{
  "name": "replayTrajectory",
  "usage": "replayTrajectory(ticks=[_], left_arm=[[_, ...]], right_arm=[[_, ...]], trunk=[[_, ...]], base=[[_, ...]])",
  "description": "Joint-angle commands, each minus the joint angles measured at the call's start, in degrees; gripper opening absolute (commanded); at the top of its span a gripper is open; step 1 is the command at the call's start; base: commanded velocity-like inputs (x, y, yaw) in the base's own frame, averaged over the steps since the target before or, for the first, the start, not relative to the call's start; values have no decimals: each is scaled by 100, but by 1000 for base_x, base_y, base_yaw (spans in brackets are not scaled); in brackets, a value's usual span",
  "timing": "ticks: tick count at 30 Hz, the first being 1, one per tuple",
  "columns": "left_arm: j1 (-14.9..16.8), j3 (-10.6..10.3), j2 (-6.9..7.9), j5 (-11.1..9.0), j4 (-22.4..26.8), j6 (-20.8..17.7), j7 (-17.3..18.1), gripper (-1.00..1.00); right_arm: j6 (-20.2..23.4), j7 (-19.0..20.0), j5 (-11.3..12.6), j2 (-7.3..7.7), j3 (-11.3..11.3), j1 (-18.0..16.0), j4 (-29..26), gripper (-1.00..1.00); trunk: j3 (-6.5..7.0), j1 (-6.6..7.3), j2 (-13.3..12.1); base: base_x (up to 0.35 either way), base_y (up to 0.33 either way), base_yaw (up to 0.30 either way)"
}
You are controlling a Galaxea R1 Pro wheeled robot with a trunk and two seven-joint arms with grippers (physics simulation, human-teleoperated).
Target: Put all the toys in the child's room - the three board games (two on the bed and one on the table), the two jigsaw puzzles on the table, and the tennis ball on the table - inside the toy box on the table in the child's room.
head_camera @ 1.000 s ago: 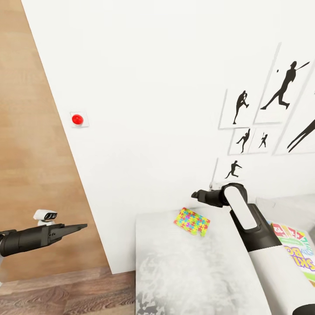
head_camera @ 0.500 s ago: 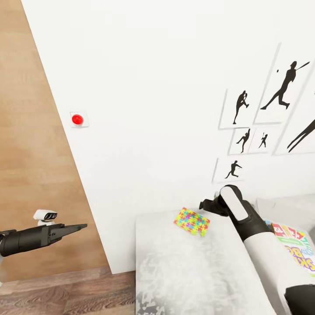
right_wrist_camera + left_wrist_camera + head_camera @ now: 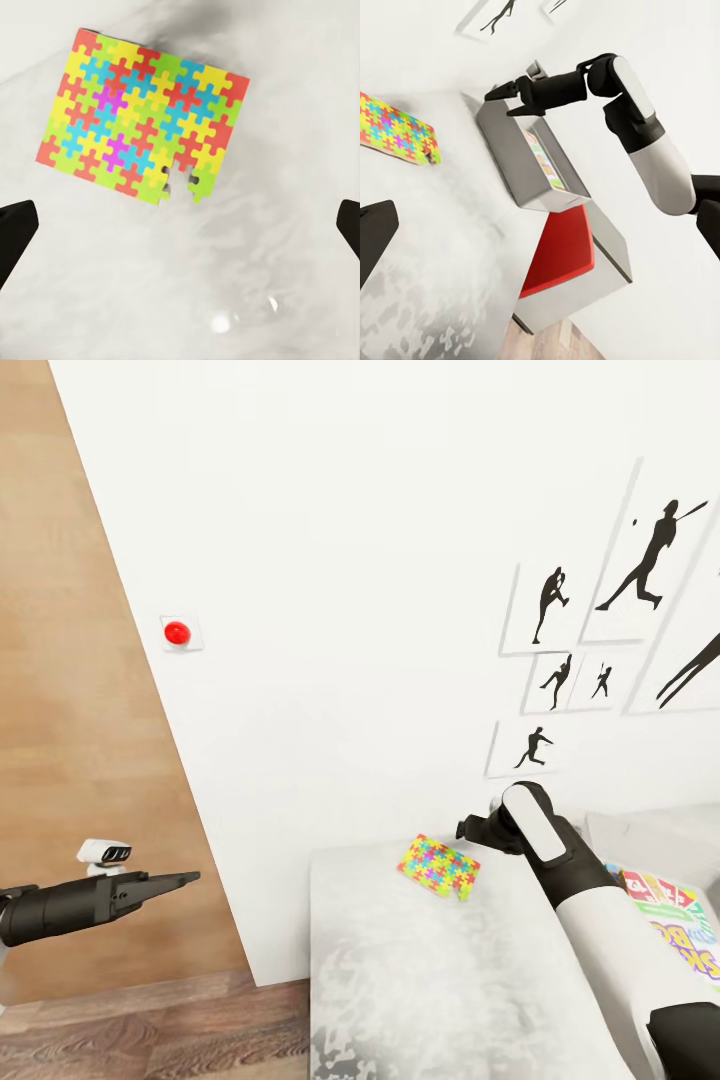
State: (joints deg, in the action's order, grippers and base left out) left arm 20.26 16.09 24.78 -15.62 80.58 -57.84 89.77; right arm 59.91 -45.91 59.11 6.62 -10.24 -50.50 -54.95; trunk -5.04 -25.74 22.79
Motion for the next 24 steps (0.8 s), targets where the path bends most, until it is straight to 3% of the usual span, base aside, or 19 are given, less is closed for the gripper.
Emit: replayTrajectory(ticks=[1,18,24], left_arm=[[5,-1,3,6,2,-61,23,100],[5,-1,1,3,2,-61,23,100],[5,-8,1,0,2,-61,23,100]], right_arm=[[9,-59,57,6,-21,-5,-6,100],[-297,-44,50,6,-84,-28,321,100],[-300,-35,65,-7,-102,-344,363,100]], trunk=[[-13,-4,13],[-22,-4,13],[-70,-4,13]], base=[[0,0,0],[0,0,0],[0,0,0]])
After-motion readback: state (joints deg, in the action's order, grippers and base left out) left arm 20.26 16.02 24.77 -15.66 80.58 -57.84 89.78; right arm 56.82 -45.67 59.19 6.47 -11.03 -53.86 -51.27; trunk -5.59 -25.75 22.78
